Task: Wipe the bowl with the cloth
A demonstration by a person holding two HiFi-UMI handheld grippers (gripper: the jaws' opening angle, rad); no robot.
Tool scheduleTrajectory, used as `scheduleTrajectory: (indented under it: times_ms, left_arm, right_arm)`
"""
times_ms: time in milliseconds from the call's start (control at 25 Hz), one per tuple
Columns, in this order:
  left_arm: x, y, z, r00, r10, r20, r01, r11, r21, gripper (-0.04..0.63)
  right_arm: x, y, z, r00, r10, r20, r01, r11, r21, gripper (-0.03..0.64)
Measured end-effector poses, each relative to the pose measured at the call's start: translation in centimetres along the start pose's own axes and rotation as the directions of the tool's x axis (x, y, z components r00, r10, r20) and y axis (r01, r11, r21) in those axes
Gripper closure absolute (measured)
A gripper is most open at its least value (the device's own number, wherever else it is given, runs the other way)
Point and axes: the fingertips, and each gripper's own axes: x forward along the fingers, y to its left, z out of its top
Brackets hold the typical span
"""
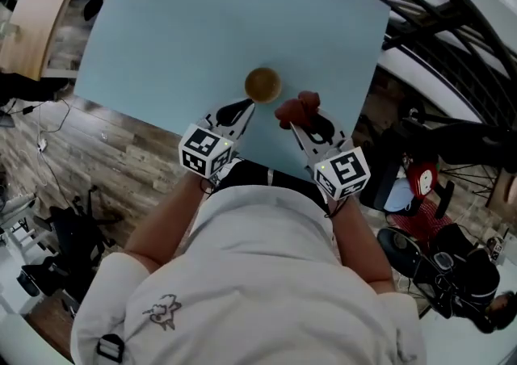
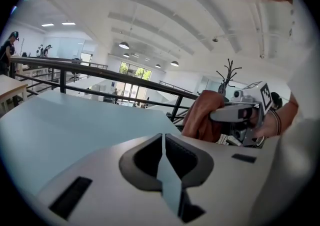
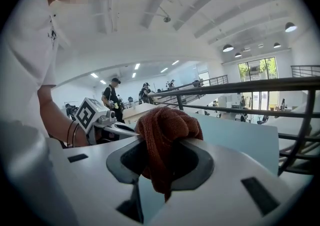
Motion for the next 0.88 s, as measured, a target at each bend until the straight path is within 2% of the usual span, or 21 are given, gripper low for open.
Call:
scheduleTrajectory:
  times_ms: [200,440,640,880]
  left_arm:
    - [2.3,3.0,-2.1,0.996,0.054,-0.071,-0.056,0.998,-0.037,0.522]
    - [4.1,6.0,-6.0,0.979,0.101,-0.175,-0.121,0.987,-0.107,0.455]
    - [5.4,8.1,-8.4,0.962,0.128,-0.24,-0.165,0.976,-0.144,0.447]
    - [7.6,9.7,-12.6,0.927,0.149,-0.344,-0.219,0.96,-0.175,0.444]
  right_arm:
    - [0.8,-2.0,-2.0,1.0,0.005,-0.027,-0.004,0.999,0.038,0.492]
    - [1.3,-2.8,-3.8,0.998,0.002,-0.055,0.002,0.997,0.079,0.492]
    - [1.8,-3.0,-4.2,0.998,0.014,-0.063,-0.009,0.997,0.081,0.492]
    - [1.6,-4.2,-5.4,0.998,-0.009,-0.065,0.016,0.994,0.11,0.492]
